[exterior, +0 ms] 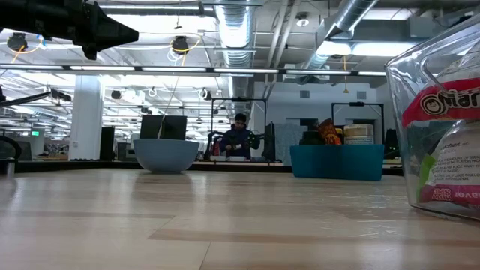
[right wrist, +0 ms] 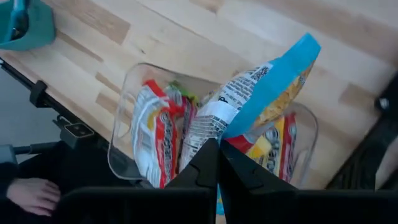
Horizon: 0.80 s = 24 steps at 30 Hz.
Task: Pick & Place Food Item
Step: Put the blue noodle pack into the transparent bin
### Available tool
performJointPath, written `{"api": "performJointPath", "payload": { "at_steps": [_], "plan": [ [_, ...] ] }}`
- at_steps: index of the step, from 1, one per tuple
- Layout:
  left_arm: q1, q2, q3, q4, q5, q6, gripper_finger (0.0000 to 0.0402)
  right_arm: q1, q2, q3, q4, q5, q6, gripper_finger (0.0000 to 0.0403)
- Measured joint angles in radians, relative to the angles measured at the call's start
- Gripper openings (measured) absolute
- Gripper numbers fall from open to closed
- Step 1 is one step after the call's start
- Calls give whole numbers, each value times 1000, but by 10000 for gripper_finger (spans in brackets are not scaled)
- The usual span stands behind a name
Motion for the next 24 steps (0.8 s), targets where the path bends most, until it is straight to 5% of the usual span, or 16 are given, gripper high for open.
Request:
{"api": "performJointPath", "payload": {
  "at_steps": [12,24],
  "plan": [
    [0,0,0,0,0,0,44,88,1,-79,-1,-183,225,0],
    [0,0,0,0,0,0,44,118,17,-122,-1,-188,255,0]
  ]
}}
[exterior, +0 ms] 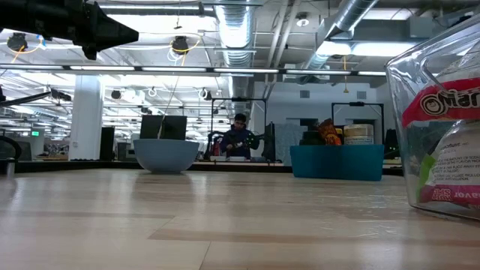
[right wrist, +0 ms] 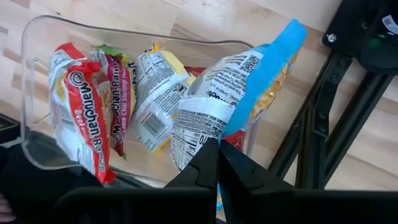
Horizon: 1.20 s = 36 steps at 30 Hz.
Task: Pick & Place Food Item
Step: Put the blue noodle pack into the transparent bin
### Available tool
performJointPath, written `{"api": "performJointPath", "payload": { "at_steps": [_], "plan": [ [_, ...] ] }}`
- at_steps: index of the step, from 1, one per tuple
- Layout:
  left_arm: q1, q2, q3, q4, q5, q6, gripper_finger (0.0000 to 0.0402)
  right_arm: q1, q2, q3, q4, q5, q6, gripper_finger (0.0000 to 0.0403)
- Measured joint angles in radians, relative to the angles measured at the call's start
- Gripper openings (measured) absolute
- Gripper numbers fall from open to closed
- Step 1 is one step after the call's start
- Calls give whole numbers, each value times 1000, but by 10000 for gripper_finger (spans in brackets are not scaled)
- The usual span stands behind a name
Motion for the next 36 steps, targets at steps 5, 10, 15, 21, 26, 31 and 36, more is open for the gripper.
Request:
{"api": "performJointPath", "payload": {
  "at_steps": [5,10,15,21,26,31,36],
  "plan": [
    [0,0,0,0,0,0,44,2,52,1,6,0,-7,0],
    [0,0,0,0,0,0,44,1,97,1,37,1,-18,0],
    [0,0,0,0,0,0,44,1,123,3,76,19,-58,0],
    [0,0,0,0,0,0,44,0,128,3,134,98,-96,0],
    [0,0,0,0,0,0,44,-2,128,3,182,138,-120,0],
    [0,0,0,0,0,0,44,-29,128,3,257,142,-168,0],
    [0,0,0,0,0,0,44,-73,129,3,349,151,-254,0]
  ]
}}
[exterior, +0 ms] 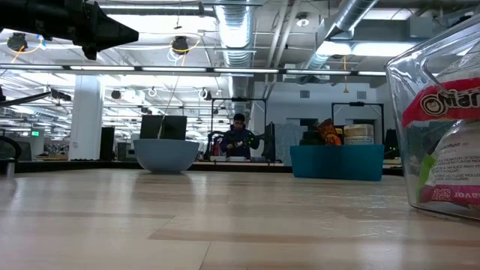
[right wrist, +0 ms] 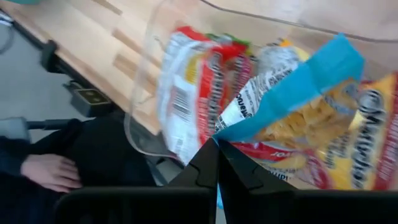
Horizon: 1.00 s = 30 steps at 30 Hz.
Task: Pick & Place Food Item
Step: Put the blue noodle pack into the transparent bin
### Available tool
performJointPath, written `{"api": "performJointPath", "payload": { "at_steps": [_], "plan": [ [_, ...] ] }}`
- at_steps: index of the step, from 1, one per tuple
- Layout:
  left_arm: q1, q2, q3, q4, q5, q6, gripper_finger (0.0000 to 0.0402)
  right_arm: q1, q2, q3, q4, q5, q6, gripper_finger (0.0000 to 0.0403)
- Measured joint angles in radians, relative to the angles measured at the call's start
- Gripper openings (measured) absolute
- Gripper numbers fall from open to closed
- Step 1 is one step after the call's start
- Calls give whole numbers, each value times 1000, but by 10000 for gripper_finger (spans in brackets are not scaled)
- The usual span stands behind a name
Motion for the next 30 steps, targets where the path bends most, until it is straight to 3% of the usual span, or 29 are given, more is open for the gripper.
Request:
{"api": "performJointPath", "payload": {
  "at_steps": [7,14,24,30],
  "plan": [
    [0,0,0,0,0,0,44,-44,6,-1,34,12,-40,0],
    [0,0,0,0,0,0,44,-72,46,-2,36,-59,-90,0],
    [0,0,0,0,0,0,44,-85,49,-2,36,-44,-166,0],
    [0,0,0,0,0,0,44,-79,48,22,-50,-44,-161,0]
  ]
}}
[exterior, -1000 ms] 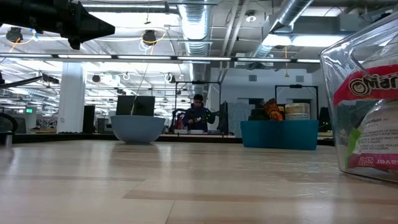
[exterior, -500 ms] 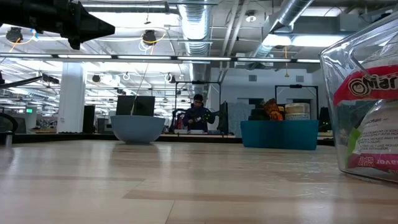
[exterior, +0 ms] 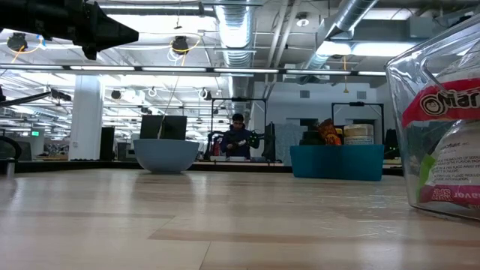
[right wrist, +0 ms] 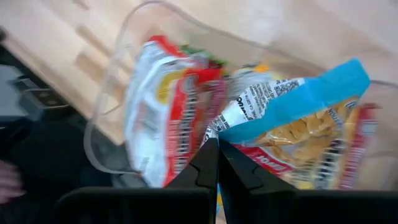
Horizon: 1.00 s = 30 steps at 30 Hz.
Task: Pick & Place Food Item
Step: Put the blue noodle pack into the transparent bin
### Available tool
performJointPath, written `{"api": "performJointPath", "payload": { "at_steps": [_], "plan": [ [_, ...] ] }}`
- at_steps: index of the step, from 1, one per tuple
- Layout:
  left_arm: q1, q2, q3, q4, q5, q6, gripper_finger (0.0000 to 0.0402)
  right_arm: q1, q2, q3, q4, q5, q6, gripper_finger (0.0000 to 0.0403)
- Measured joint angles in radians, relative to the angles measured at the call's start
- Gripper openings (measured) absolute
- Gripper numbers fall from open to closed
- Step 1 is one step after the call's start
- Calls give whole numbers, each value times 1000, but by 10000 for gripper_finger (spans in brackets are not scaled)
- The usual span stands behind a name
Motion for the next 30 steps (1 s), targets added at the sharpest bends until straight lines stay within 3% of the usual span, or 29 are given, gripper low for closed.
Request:
{"api": "performJointPath", "payload": {
  "at_steps": [7,11,21,30],
  "plan": [
    [0,0,0,0,0,0,44,53,0,67,-211,-8,109,0],
    [0,0,0,0,0,0,44,89,0,77,-298,-75,187,0],
    [0,0,0,0,0,0,44,168,0,76,-298,-110,292,0],
    [0,0,0,0,0,0,44,172,0,75,-298,-150,334,0]
  ]
}}
